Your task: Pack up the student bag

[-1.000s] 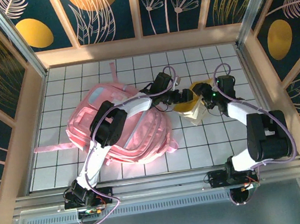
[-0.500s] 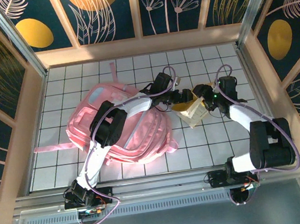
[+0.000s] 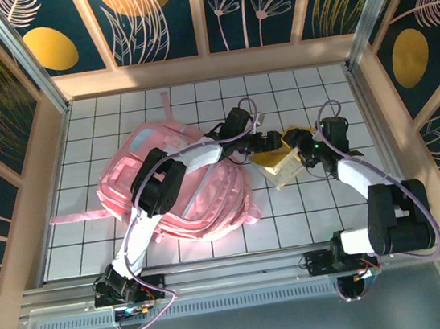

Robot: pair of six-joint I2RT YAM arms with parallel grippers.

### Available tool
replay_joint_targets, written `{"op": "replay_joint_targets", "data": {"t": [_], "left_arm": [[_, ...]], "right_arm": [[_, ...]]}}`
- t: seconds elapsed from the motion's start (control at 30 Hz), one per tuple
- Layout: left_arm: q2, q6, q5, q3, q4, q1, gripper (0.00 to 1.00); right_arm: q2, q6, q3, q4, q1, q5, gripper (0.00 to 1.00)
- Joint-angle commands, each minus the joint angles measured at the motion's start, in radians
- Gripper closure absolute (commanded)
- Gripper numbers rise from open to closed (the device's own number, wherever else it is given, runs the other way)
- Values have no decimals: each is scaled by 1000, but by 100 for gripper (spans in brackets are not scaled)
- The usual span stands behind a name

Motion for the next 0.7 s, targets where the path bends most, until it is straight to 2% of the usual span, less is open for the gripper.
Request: {"op": "replay_joint_targets", "data": {"t": [0.0,0.13,0.3,0.67], "left_arm": [[7,-48,33,-48,-90,-20,1],[13,-70,49,-72,-62,-20,1],[10,-93,57,-102,-30,-20,1],[0,-75,29,-107,-46,-19,1]], "right_arm": [[4,32,-33,74,9,-38,33],[66,91,-62,189,8,-62,33],[143,117,-52,244,9,-62,33],[81,44,-67,101,10,22,35]]}}
